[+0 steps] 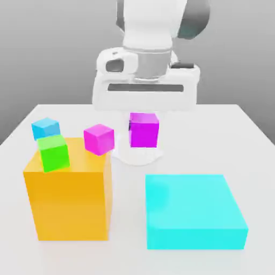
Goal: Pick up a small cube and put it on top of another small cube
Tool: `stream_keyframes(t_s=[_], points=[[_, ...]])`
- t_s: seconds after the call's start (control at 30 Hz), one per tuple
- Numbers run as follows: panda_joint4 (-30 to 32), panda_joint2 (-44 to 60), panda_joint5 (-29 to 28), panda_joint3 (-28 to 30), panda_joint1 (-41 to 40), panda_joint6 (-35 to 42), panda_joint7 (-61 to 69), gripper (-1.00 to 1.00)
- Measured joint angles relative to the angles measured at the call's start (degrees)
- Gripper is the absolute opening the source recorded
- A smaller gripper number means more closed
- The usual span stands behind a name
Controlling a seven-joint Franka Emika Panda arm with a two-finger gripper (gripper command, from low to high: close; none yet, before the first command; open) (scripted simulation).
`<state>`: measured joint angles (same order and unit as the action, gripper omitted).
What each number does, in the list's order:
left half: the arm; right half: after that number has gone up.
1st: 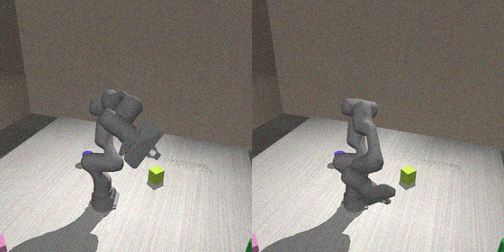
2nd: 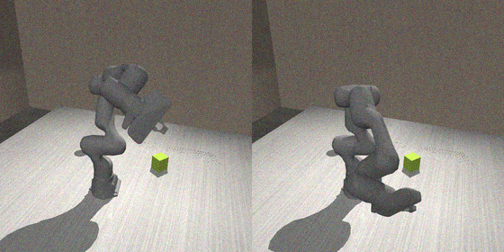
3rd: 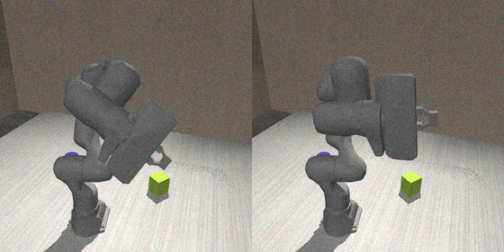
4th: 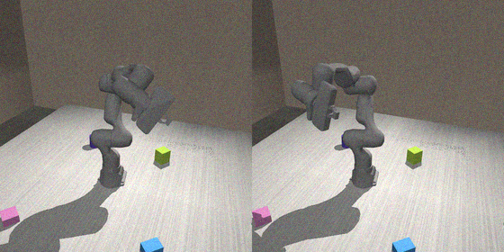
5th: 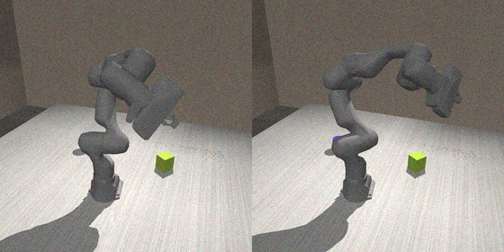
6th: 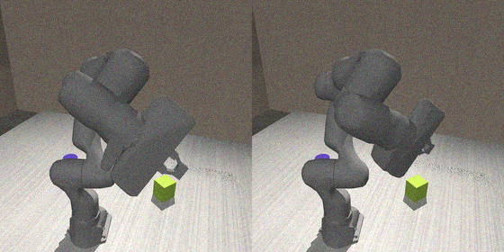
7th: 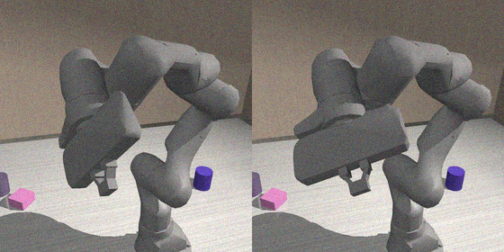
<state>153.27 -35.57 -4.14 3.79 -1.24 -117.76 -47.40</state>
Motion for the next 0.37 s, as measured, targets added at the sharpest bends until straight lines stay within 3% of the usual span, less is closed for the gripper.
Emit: stream_keyframes(t_s=[0.1, 0.23, 0.27, 0.37], points=[[0.2, -6.3, -0.5, 2.4, -5.4, 6.1, -2.9, -1.00], [5.4, -5.9, -0.9, 3.4, -7.5, 0.5, -3.7, -1.00], [6.9, -5.2, -1.0, 3.5, -7.7, -1.7, -3.6, 1.00], [6.9, -5.2, -1.0, 3.5, -7.7, -1.7, -3.6, 1.00]])
